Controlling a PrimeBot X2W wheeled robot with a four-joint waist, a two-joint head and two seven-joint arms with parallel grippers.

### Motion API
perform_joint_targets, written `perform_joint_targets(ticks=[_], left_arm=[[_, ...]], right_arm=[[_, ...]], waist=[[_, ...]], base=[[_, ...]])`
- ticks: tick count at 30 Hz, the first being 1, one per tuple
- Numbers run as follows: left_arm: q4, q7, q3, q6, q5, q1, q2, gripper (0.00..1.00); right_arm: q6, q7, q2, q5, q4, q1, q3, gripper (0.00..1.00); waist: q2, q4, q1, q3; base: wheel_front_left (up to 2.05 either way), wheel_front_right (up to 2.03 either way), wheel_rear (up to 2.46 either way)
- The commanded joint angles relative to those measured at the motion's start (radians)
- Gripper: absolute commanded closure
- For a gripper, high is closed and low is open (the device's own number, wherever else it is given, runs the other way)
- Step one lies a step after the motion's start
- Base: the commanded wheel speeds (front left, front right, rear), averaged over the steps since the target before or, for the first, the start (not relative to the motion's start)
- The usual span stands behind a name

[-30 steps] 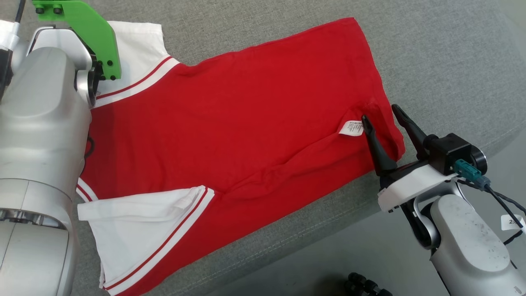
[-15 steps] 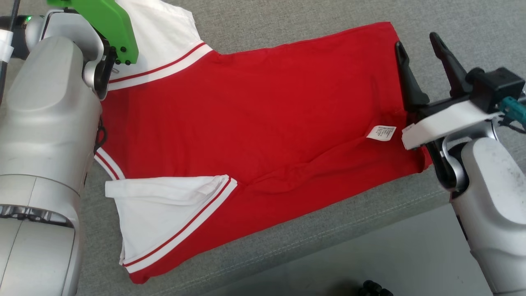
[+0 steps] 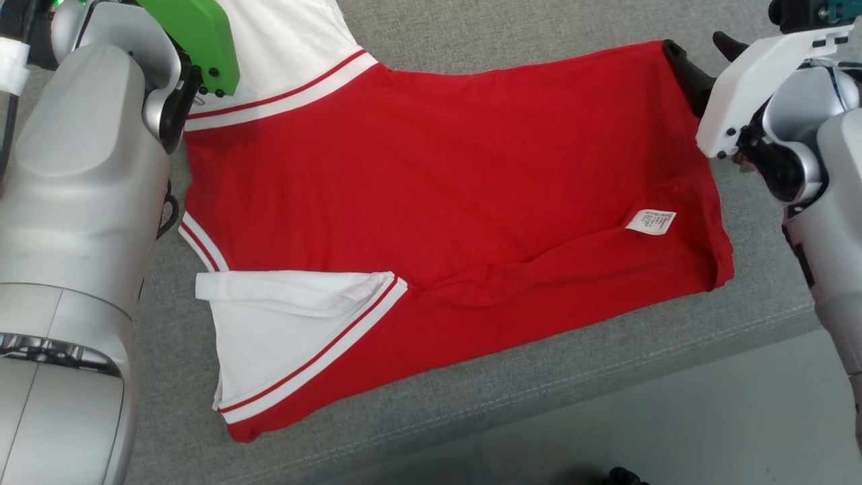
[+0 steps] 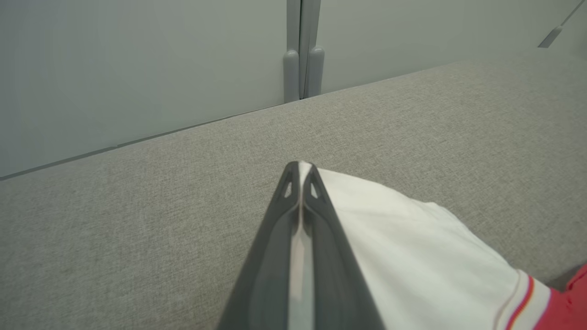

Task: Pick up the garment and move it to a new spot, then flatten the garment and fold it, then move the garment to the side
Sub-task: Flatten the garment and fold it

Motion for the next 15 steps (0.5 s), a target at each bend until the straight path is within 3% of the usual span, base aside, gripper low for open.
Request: perform_joint_targets(ticks=[1,7,15], left_arm=[[-0.014,0.002,-0.005,-0.001,0.002,-0.001,0.01,1.0],[-0.06,0.018,-0.026,-0.004,0.004,0.006,0.016,1.0],[-0.113,0.035,-0.042,-0.002,0.002,0.018,0.017,1.0]], right_arm=[[-0.001,0.044,-0.016,0.019,0.023,-0.03,0.006,0.0],[-0.001,0.14,-0.055,0.058,0.085,-0.088,0.039,0.0],[-0.001,0.148,-0.067,0.081,0.15,-0.126,0.079,0.03]], waist=[[0.0,0.011,0.0,0.009],[0.0,0.033,0.0,0.025],[0.0,0.057,0.0,0.045]], base=[[0.0,0.0,0.0],[0.0,0.0,0.0],[0.0,0.0,0.0]])
